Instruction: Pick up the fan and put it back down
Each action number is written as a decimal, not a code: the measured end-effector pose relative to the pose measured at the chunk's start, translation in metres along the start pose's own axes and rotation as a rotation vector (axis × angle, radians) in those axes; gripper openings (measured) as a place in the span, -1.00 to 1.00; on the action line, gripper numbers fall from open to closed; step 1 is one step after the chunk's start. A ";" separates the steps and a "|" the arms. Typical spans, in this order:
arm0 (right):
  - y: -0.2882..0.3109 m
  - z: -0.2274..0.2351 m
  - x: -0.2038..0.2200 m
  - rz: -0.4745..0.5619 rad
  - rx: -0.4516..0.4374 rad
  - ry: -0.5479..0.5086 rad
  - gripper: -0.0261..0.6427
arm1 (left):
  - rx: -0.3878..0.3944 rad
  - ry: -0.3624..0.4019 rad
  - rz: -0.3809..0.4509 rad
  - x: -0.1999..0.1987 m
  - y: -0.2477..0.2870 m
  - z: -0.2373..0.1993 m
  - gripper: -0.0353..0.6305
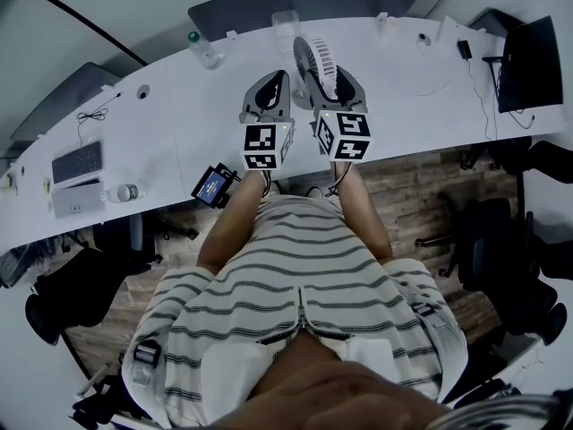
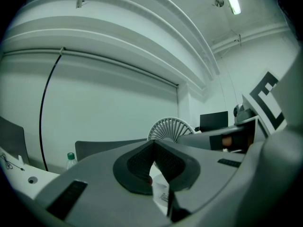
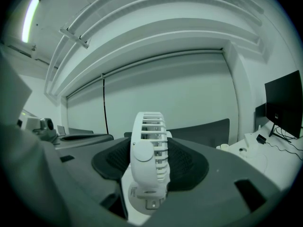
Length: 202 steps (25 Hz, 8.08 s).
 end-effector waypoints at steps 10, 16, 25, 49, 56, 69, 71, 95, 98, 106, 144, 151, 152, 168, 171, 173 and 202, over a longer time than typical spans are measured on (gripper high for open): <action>0.000 0.003 -0.001 0.001 0.000 0.008 -0.26 | -0.003 0.006 -0.010 0.001 -0.003 -0.001 -0.87; 0.003 0.004 0.000 -0.001 -0.004 0.010 -0.26 | -0.010 0.007 -0.019 0.003 -0.004 -0.002 -0.87; 0.008 0.010 0.002 -0.011 -0.009 0.023 -0.26 | -0.029 0.007 -0.035 0.008 -0.008 -0.006 -0.87; 0.043 0.020 0.023 -0.070 -0.038 -0.004 -0.26 | -0.090 0.010 -0.078 0.019 -0.014 -0.024 -0.87; 0.057 0.028 0.048 -0.119 -0.049 -0.030 -0.26 | -0.093 0.013 -0.085 0.022 -0.015 -0.025 -0.87; 0.083 0.043 0.081 -0.201 -0.106 -0.062 -0.26 | -0.103 0.014 -0.094 0.025 -0.012 -0.028 -0.87; 0.088 0.044 0.086 -0.215 -0.129 -0.066 -0.26 | -0.106 0.014 -0.097 0.025 -0.012 -0.030 -0.87; 0.122 0.056 0.132 -0.364 -0.537 -0.152 -0.26 | -0.112 0.030 -0.135 0.036 -0.012 -0.030 -0.87; 0.124 0.060 0.139 -0.395 -0.570 -0.167 -0.26 | -0.101 0.040 -0.137 0.036 -0.010 -0.027 -0.87; 0.128 0.065 0.157 -0.461 -0.635 -0.222 -0.26 | -0.088 0.053 -0.155 0.040 -0.007 -0.026 -0.87; 0.135 0.092 0.172 -0.706 -0.762 -0.462 -0.25 | -0.047 0.055 -0.205 0.055 0.003 -0.016 -0.87; 0.130 0.098 0.161 -0.712 -0.736 -0.379 -0.25 | -0.035 0.053 -0.201 0.055 0.003 -0.015 -0.87; 0.128 0.099 0.159 -0.713 -0.733 -0.379 -0.25 | -0.034 0.053 -0.199 0.055 0.003 -0.014 -0.87; 0.100 0.095 0.110 -0.503 -0.577 -0.131 -0.39 | 0.000 0.044 -0.160 0.046 0.007 -0.005 -0.87; 0.092 0.090 0.094 -0.417 -0.528 -0.080 -0.60 | 0.012 0.041 -0.155 0.045 0.008 -0.001 -0.87; 0.086 0.083 0.086 -0.383 -0.507 -0.071 -0.65 | 0.021 0.039 -0.151 0.044 0.008 0.002 -0.87; 0.014 -0.003 0.025 -0.026 -0.129 -0.002 -0.89 | 0.022 -0.002 -0.064 0.017 0.001 0.000 -0.87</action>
Point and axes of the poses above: the fingertips, and each gripper's own axes: y forward along the fingers, z to its right, x out of its underside, the point moved 4 cm from there along -y, backward along the fingers, and after that the axes turned 13 degrees about y, right-handed, at the moved point
